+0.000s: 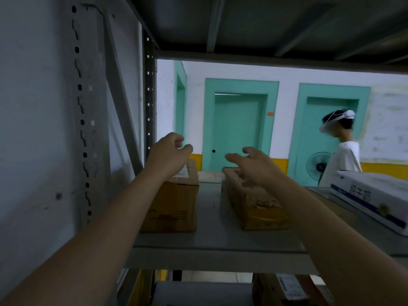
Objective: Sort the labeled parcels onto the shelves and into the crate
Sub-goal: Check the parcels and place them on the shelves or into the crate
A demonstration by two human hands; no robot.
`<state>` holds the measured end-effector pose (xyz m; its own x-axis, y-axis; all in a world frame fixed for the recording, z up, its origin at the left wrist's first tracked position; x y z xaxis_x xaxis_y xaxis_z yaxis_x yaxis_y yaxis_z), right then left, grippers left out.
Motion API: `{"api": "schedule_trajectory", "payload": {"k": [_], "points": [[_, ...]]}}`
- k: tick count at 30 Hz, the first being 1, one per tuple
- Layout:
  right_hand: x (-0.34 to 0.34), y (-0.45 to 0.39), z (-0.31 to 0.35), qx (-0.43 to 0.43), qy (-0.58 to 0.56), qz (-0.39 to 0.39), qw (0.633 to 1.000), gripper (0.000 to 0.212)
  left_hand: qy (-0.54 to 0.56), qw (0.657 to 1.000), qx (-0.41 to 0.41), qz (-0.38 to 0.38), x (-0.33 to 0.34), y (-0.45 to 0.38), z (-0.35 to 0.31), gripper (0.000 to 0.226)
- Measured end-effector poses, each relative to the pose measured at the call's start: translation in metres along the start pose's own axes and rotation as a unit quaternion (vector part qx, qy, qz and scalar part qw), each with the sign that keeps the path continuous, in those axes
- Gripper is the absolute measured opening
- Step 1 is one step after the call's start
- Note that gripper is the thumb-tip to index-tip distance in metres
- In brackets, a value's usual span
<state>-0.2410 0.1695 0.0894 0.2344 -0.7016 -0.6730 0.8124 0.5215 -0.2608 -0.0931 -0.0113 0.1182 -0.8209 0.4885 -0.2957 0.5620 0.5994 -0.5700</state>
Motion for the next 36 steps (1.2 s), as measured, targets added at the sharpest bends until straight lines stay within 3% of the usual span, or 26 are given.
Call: {"api": "schedule_trajectory", "payload": {"k": [4,9,16,22,26,30,33,36], "points": [[-0.044,0.0,-0.029,-0.007,0.049,-0.056,0.997,0.085,0.047,0.998,-0.001,0.048,0.044,0.006,-0.019,0.044],[-0.081,-0.006,-0.075,0.008,0.066,-0.079,0.995,0.079,0.031,0.991,-0.048,0.12,0.1,0.013,-0.018,0.056],[-0.085,-0.03,-0.149,0.049,0.097,-0.008,0.994,0.097,-0.005,0.969,-0.163,0.184,0.165,0.028,0.001,0.082],[-0.067,-0.042,-0.176,0.036,0.087,0.077,0.993,0.099,0.049,0.941,-0.272,0.194,0.197,0.053,0.022,0.076],[-0.054,-0.044,-0.178,0.014,0.084,0.123,0.989,0.087,0.059,0.941,-0.277,0.186,0.205,0.057,0.028,0.074],[-0.047,-0.04,-0.176,-0.006,0.075,0.16,0.984,0.05,0.075,0.94,-0.284,0.171,0.205,0.057,0.03,0.078],[-0.048,-0.036,-0.173,-0.011,0.079,0.161,0.984,0.048,0.079,0.941,-0.281,0.169,0.205,0.056,0.03,0.077],[-0.053,-0.033,-0.165,-0.021,0.064,0.159,0.985,0.039,0.078,0.942,-0.279,0.17,0.202,0.054,0.029,0.061]]}}
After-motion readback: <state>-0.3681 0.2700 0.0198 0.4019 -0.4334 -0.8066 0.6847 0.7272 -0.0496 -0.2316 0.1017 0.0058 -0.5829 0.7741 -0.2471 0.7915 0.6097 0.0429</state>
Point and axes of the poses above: each hand's wrist, its own y-axis away from the middle knuckle, its own x-axis out of the palm, z = x × y, the point moved 9 cm from there along -y, towards the middle knuckle, and after that the axes turned 13 degrees about y, right-handed, at the moved point
